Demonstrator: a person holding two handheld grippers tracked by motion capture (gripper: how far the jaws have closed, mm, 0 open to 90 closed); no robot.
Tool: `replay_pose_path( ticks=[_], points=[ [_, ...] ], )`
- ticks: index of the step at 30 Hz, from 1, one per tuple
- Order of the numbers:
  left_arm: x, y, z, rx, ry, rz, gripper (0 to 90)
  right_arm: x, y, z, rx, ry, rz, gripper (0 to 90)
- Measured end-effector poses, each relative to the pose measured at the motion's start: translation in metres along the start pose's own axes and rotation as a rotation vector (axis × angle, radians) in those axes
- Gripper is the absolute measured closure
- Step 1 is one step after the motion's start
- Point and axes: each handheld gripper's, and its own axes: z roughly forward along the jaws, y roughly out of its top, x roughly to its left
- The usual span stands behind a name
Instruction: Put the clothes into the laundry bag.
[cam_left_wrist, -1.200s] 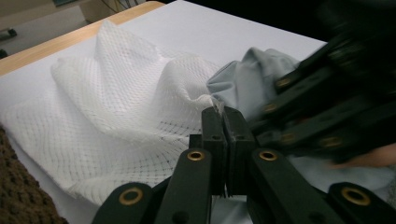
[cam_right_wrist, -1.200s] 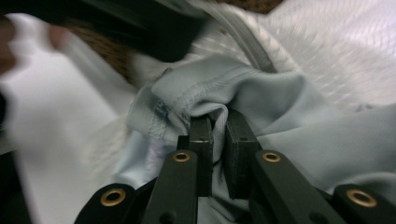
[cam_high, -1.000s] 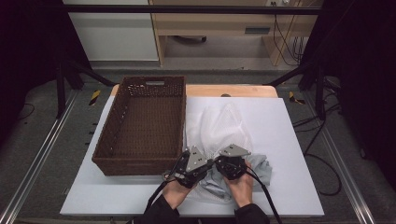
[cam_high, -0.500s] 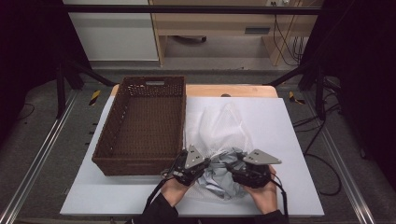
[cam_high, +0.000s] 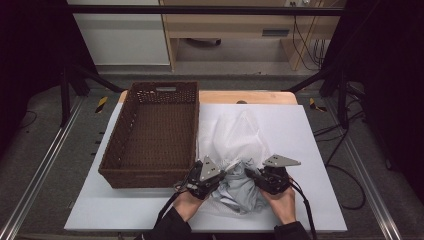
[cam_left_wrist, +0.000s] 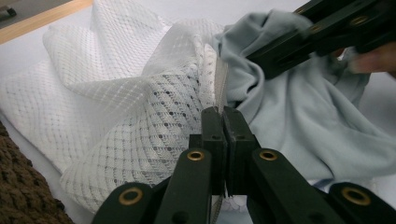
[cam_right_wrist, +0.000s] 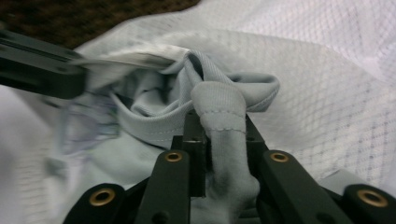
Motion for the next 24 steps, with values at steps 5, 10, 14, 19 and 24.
replay_pose_path(
  ticks=[5, 10, 14, 19, 24],
  points=[
    [0.002, 0.003, -0.005, -0.017, 0.001, -0.008, 87.9, 0.028, 0.005, -0.005, -0.009, 0.062, -0.087, 80.4],
    [-0.001, 0.009, -0.015, -0.055, -0.009, -0.009, 88.0, 0.049, 0.006, 0.014, 0.034, 0.084, -0.152, 80.4],
    [-0.006, 0.012, -0.018, -0.068, -0.017, 0.009, 88.0, 0.047, 0.001, 0.038, 0.064, 0.052, -0.141, 80.0],
    [-0.011, 0.01, -0.014, -0.048, -0.02, 0.026, 88.0, 0.036, 0.003, 0.056, 0.0, -0.088, -0.089, 79.7],
    [-0.008, 0.003, -0.005, -0.009, -0.018, 0.017, 87.9, 0.03, 0.0, 0.054, -0.017, -0.097, -0.055, 69.5]
  ],
)
